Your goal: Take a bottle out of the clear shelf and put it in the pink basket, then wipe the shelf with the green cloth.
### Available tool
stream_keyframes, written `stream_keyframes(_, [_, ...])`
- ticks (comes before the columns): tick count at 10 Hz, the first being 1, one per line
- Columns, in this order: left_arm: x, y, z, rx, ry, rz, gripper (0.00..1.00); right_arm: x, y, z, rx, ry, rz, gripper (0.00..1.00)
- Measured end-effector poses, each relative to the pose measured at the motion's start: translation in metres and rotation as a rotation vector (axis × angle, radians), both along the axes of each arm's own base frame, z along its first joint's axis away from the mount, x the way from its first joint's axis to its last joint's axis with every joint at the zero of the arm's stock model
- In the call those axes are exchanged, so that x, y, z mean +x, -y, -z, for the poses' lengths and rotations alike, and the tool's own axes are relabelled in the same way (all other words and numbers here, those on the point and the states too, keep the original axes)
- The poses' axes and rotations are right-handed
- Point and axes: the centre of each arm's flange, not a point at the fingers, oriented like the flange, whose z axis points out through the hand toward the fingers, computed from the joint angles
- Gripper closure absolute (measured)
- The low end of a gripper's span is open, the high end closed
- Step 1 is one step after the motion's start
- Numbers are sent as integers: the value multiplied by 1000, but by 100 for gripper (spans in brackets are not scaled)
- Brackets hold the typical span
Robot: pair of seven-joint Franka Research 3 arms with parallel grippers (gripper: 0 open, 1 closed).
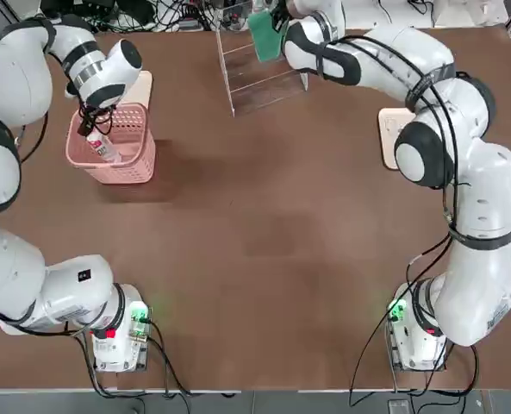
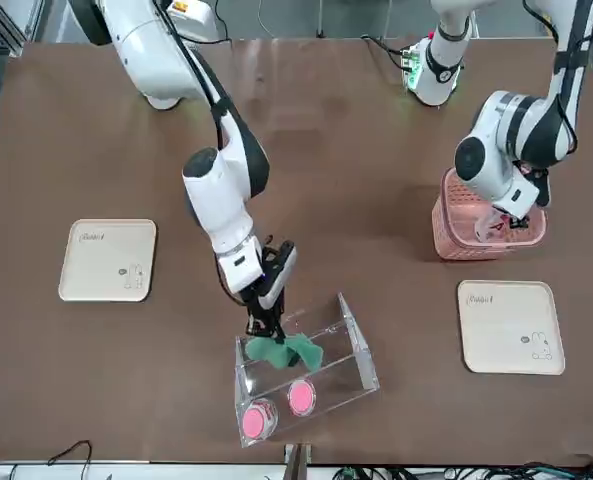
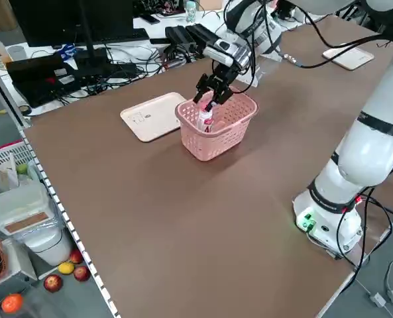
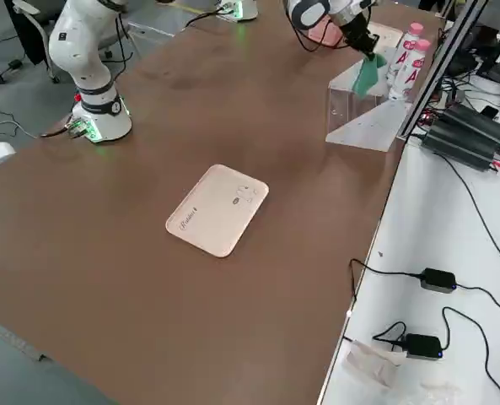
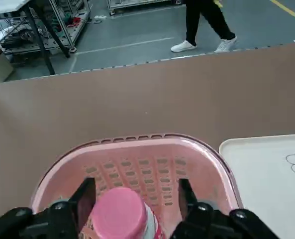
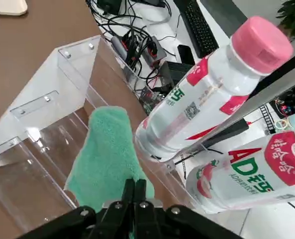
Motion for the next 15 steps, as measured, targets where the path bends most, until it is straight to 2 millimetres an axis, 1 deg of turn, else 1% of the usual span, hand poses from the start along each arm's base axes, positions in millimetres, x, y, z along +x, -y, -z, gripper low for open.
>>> stream_keyframes(2, [0,9,-7,38,-21,1,18,3,-2,10,8,15,2,97])
stream_keyframes(4, [2,11,-17,71,-30,-13,15,6,-1,22,22,39,5,97])
stream_keyframes(5, [8,10,-25,75,-16,-22,10,7,-2,24,40,64,7,97])
stream_keyframes(6, [16,9,-37,73,9,-30,5,7,-3,25,53,81,8,97])
stream_keyframes(7, [26,9,-52,69,14,-19,4,5,-6,27,65,83,12,97])
stream_keyframes(8, [36,9,-68,54,-19,5,4,1,-13,29,72,81,18,97])
stream_keyframes(9, [45,10,-87,24,-77,32,4,-3,-18,29,72,85,22,97])
stream_keyframes(10, [55,11,-112,-17,-129,67,4,-4,-20,28,70,90,25,97])
stream_keyframes(11, [65,12,-137,-57,-159,106,4,-2,-17,27,70,101,30,97])
stream_keyframes(12, [73,11,-157,-87,-181,147,4,0,-13,25,80,128,33,97])
stream_keyframes(13, [78,11,-171,-113,-205,186,4,1,-9,26,91,155,35,97])
stream_keyframes(15, [86,8,-195,-164,-269,276,4,-1,-6,39,91,159,36,97])
